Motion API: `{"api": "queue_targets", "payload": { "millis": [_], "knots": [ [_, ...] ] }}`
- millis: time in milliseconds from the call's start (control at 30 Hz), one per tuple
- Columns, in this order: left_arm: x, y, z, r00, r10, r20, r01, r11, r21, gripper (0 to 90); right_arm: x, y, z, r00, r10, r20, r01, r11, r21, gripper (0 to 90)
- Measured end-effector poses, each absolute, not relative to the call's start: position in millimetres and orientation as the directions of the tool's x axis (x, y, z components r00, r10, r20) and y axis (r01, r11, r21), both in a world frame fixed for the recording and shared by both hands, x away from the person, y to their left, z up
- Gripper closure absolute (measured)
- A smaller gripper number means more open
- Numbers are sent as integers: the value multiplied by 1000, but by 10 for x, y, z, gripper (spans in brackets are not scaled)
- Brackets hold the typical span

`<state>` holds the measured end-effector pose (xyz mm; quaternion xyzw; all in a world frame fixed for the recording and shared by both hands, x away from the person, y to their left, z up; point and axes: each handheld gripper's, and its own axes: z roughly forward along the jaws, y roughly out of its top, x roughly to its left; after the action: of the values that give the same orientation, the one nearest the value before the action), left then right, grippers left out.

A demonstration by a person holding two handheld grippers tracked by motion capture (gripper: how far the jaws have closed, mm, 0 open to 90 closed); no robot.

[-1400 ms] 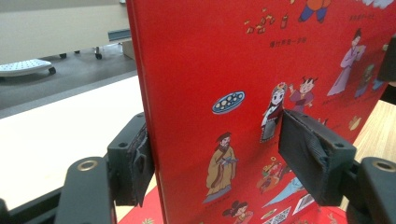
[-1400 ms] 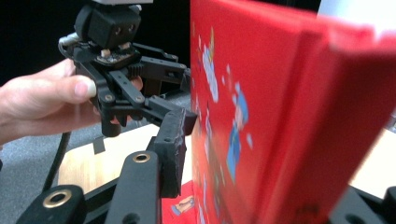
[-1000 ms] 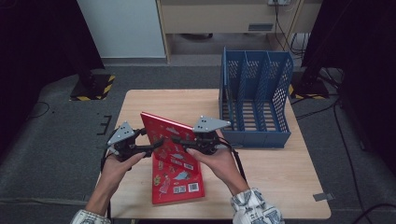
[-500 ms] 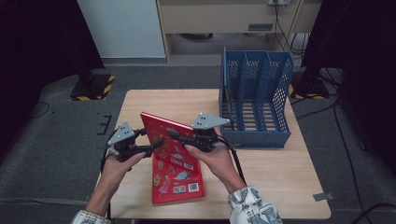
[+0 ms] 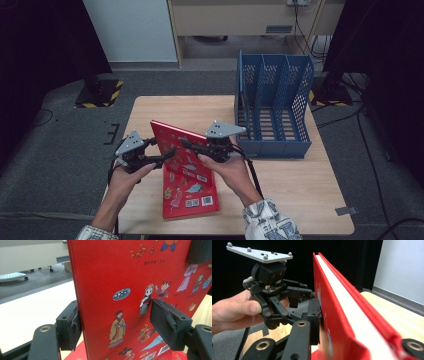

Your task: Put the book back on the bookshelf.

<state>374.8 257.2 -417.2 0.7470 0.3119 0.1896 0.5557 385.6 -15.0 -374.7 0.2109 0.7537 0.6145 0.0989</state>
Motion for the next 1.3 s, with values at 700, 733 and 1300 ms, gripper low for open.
{"api": "queue_targets", "payload": {
  "millis": [700,733,1300],
  "knots": [
    [3634,2811,-4678,581,809,-91,418,-201,886,104,3867,-254,-3731,-854,503,132,225,128,966,796],
    [3636,2827,-4690,574,813,-98,425,-193,885,104,3866,-258,-3728,-853,505,131,223,126,967,796],
    [3675,2901,-4879,511,859,-31,502,-269,822,62,3862,-363,-3704,-829,542,140,232,105,967,797]
  ]
}}
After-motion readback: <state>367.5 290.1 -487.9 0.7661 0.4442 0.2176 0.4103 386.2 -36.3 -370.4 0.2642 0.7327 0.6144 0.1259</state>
